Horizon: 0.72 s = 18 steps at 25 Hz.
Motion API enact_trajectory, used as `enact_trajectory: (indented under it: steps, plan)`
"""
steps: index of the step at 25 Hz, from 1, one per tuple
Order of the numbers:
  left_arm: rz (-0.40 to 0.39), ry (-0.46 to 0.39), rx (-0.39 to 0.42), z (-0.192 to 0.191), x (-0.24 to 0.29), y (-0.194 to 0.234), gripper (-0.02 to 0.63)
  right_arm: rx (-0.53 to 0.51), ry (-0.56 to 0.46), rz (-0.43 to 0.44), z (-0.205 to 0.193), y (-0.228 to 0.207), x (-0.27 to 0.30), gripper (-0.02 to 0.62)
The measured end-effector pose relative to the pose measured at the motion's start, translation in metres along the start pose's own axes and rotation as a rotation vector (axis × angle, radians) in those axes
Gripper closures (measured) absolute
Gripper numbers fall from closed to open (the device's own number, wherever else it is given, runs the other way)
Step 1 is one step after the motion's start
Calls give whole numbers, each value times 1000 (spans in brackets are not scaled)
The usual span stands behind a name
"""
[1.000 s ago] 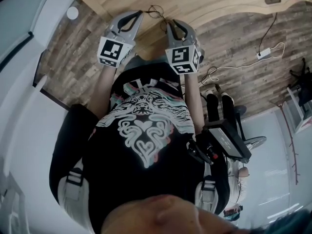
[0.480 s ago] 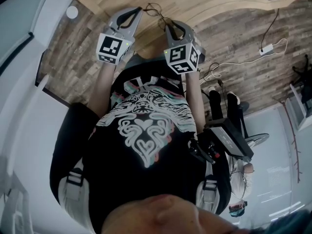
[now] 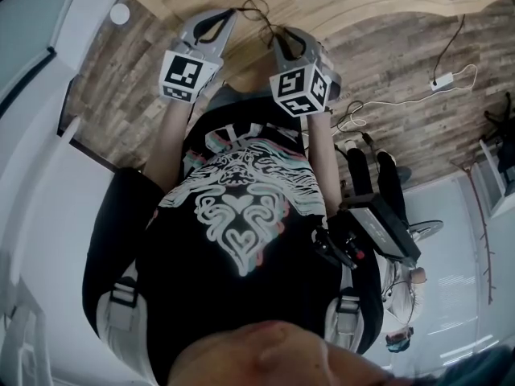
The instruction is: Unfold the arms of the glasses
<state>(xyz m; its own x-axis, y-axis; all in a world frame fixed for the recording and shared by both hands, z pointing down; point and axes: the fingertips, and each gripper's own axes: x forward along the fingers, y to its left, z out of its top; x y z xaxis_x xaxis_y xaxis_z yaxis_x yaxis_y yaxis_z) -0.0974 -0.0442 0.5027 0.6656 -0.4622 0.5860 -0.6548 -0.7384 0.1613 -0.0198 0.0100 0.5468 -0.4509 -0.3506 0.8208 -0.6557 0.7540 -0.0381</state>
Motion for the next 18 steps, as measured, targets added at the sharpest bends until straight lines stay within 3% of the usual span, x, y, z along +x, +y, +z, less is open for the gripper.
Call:
enact_trajectory:
  steps: [2,3,6,8,13,18]
  plan:
    - [-30,46,92,-6,4,-7,617,-6,2,0,0,2,0,518]
    - [-54,89,181,-12,6,-12,617,-8,2,-2,0,2,0,518]
    - [-120,229,555,-30,16,-28,617,-12,2,-4,-1,3,-1,518]
    - [-152,260,743,-30,22,-35,617,-12,5,-3,-2,2,0,518]
    - [-310,292,961,-23,36,-53,569,-15,6,-4,0,0,-1,518]
    - [-459,383,1090,-37,43,-64,540,-21,8,8,-1,5,-2,518]
